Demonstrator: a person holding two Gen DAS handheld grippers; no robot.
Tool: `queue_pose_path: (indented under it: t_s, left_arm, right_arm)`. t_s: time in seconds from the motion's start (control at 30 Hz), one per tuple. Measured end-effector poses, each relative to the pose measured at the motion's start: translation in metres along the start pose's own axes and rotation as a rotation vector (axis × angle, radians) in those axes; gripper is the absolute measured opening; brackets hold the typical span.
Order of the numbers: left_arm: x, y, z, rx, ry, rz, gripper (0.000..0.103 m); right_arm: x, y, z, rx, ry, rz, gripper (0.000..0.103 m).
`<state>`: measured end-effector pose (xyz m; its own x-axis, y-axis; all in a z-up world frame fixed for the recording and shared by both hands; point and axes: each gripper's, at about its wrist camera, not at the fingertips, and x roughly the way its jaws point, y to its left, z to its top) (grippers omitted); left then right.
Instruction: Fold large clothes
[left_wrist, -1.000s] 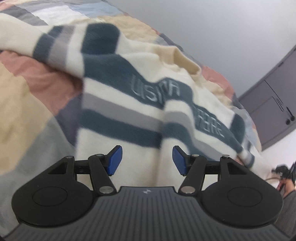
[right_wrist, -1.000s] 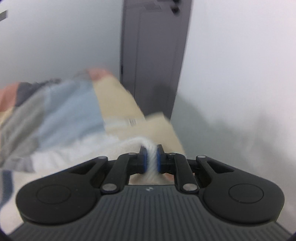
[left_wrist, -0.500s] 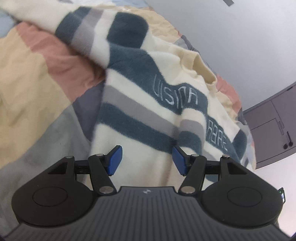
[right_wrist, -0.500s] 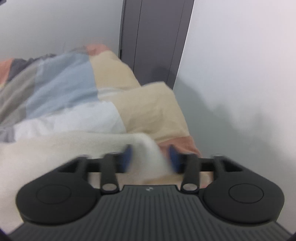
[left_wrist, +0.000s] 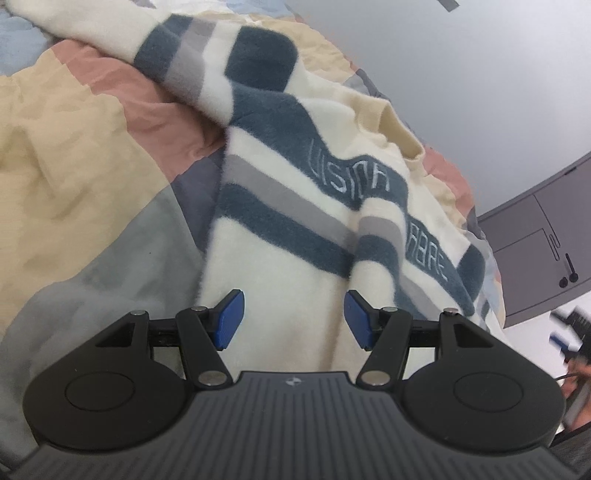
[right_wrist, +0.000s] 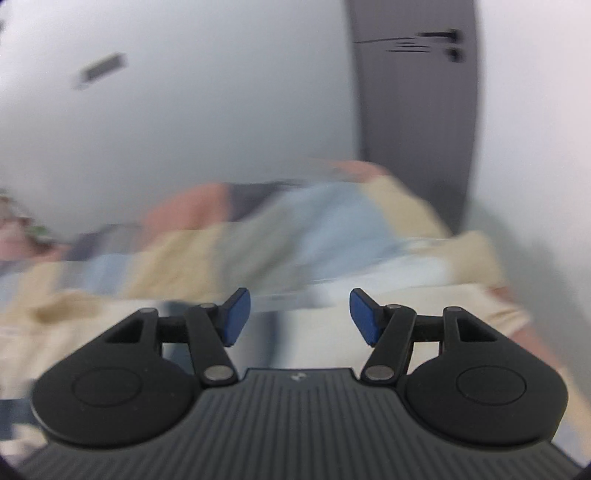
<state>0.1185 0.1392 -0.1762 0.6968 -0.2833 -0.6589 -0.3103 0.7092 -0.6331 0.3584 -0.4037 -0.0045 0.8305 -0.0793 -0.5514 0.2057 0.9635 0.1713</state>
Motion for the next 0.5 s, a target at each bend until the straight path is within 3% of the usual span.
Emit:
queue_pose_path:
  t_s: [0.23,0.37,0.5]
  left_arm:
    - [-0.013,-0.001,0.000,0.023,-0.013,-0.024,0.066]
    - [-0.017,0.003,0.005,0.030,0.012,-0.021,0.066]
    - [-0.027,0.013,0.012,-0.004,-0.020,-0.004,0.067]
  right_arm:
    - [-0.068,0.129,-0.024,-0.118,0.020,0.267,0.062]
    - [-0.099,0.175,-0.060,-0.155,0.076,0.421,0.062]
    - [-0.105,0.201,-0.108,-0.212,0.194,0.500,0.062]
